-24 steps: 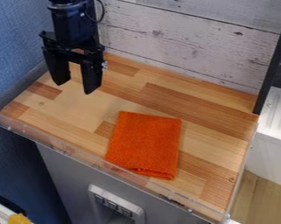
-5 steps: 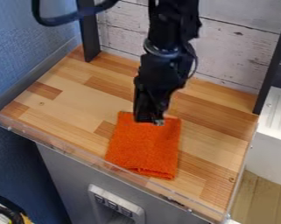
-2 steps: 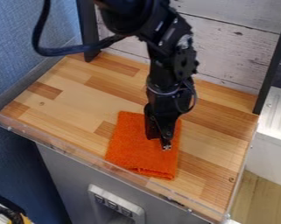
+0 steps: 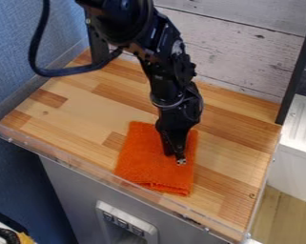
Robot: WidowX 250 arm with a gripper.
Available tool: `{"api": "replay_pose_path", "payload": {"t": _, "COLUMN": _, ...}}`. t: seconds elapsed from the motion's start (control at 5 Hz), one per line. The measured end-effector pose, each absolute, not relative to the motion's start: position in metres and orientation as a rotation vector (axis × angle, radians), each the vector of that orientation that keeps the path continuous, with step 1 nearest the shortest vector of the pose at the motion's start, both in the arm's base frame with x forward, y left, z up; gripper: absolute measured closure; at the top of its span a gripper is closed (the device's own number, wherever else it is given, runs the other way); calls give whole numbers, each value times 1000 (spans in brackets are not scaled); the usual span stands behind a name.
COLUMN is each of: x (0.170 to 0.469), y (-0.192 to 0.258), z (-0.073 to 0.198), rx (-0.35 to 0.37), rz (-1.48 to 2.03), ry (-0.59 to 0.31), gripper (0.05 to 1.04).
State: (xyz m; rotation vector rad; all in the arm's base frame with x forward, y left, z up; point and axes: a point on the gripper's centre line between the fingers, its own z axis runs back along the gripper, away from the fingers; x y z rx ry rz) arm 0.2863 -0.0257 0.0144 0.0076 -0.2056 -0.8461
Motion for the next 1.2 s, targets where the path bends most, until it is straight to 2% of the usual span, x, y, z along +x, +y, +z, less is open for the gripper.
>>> {"api": "replay_pose_path", "payload": {"t": 0.4, "x": 302, "y": -24, "z": 11, "rx": -127, "rz": -742, "ry": -204, "gripper": 1025}}
{"api": "replay_pose_path", "payload": {"t": 0.8, "x": 325, "y": -26, "z": 9, "rx": -216, "rz": -452, "ry": -83, "gripper": 1025}}
{"api": "replay_pose_path", "payload": {"t": 1.0, "x": 334, "y": -25, "z": 7, "rx": -216, "rz": -320, "ry": 3, "gripper": 1025}}
{"api": "replay_pose_path", "payload": {"t": 1.2, "x": 344, "y": -25, "z": 8, "rx": -170, "rz": -219, "ry": 88, "gripper": 1025}}
